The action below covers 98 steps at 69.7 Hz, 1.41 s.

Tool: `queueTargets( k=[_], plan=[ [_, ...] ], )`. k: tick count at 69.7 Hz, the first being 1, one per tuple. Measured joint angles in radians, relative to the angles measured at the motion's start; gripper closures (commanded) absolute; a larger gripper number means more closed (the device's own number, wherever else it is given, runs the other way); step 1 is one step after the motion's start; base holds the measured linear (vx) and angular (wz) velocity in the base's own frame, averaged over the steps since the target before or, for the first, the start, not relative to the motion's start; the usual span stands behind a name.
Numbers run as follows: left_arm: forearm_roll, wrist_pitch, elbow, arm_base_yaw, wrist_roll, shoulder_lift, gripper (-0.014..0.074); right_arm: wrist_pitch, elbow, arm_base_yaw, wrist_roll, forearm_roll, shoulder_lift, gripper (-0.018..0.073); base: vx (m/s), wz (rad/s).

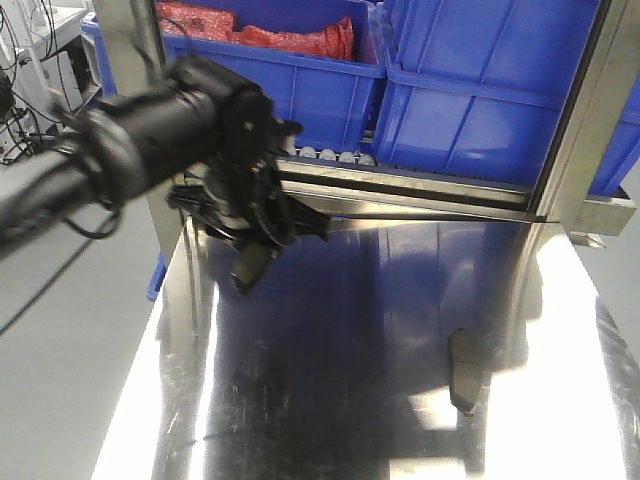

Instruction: Move and align brake pads A on conveyor

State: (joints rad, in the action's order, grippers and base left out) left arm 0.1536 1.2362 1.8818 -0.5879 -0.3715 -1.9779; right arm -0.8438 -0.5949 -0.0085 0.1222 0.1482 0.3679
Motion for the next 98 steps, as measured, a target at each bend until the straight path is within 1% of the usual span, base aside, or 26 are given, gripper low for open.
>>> queueTargets(
  k=[15,25,35,47,57,64,71,82,91,98],
  plan=[
    [0.066,0.009,-0.211,0.078,-0.017,0.221,0.0603,0.000,0.000,0.000,0.000,0.000,0.000,-0.0019,0.00,0.00],
    [0.087,0.006,-0.361,0.137,-0.031,0.372,0.0603,0.000,0.000,0.000,0.000,0.000,0.000,-0.0019,0.00,0.00],
    [0.090,-0.044,-0.509,0.191,-0.056,0.545,0.0603,0.000,0.000,0.000,0.000,0.000,0.000,-0.0019,0.00,0.00],
    [0.094,-0.059,-0.685,0.251,-0.074,0.728,0.0603,0.000,0.000,0.000,0.000,0.000,0.000,-0.0019,0.00,0.00],
    [0.094,-0.083,-0.807,0.306,-0.078,0.880,0.0603,0.000,0.000,0.000,0.000,0.000,0.000,-0.0019,0.00,0.00],
    [0.094,-0.084,-0.882,0.334,-0.073,0.985,0.0603,0.000,0.000,0.000,0.000,0.000,0.000,-0.0019,0.00,0.00],
    [0.090,-0.083,-0.947,0.346,-0.053,1.083,0.0603,0.000,0.000,0.000,0.000,0.000,0.000,-0.0019,0.00,0.00],
    [0.053,-0.085,-1.031,0.345,-0.030,1.211,0.0603,0.000,0.000,0.000,0.000,0.000,0.000,-0.0019,0.00,0.00],
    [0.041,-0.082,-1.080,0.345,-0.010,1.271,0.0602,0.000,0.000,0.000,0.000,0.000,0.000,-0.0019,0.00,0.00],
    [0.041,-0.079,-1.094,0.345,0.011,1.285,0.0603,0.000,0.000,0.000,0.000,0.000,0.000,-0.0019,0.00,0.00]
  ],
)
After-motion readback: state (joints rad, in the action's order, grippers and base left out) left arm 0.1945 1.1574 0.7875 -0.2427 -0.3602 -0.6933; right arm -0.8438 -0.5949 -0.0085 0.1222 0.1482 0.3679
